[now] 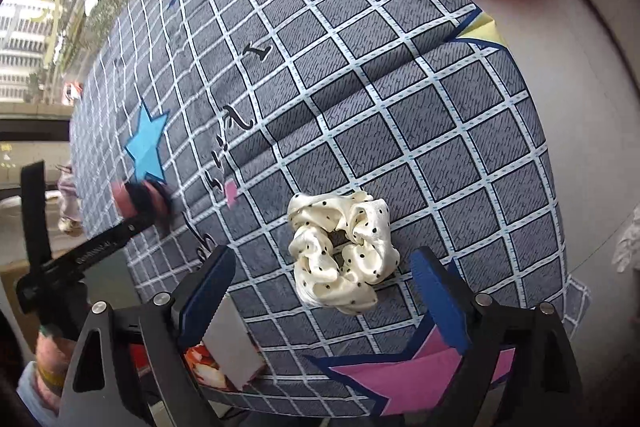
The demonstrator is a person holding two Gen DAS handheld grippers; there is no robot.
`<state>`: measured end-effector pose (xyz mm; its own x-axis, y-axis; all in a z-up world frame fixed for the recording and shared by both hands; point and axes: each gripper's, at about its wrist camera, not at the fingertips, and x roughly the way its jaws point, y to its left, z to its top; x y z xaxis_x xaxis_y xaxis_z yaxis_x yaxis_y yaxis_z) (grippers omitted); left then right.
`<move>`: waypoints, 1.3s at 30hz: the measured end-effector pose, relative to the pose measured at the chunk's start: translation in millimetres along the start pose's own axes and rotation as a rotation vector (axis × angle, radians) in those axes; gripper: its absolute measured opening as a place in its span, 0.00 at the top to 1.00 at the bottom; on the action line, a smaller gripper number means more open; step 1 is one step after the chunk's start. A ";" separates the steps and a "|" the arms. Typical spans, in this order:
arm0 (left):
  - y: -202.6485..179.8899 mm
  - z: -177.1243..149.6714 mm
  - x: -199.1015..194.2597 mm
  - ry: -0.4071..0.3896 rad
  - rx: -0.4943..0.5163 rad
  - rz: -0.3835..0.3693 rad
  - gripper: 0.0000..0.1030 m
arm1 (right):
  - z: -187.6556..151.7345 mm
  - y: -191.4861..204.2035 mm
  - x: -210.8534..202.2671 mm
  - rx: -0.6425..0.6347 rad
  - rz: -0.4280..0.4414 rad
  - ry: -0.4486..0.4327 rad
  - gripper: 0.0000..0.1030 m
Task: Organize soft objects
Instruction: 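Grasp the pink sock with the left tool while the right holds the scrunchie, then lift the pink sock with the left tool while the right lifts the scrunchie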
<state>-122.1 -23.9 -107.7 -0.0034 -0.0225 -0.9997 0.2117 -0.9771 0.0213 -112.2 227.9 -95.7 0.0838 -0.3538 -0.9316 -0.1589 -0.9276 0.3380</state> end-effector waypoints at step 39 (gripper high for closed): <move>-28.2 124.9 92.6 -0.024 -0.038 -0.021 0.02 | 3.9 36.7 90.5 -0.082 -0.291 0.088 0.00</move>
<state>-250.5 -24.9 -199.9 -0.0312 -0.0079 -0.9995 0.2486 -0.9686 -0.0001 -114.3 162.2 -168.1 0.1996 -0.0776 -0.9768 -0.0359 -0.9968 0.0719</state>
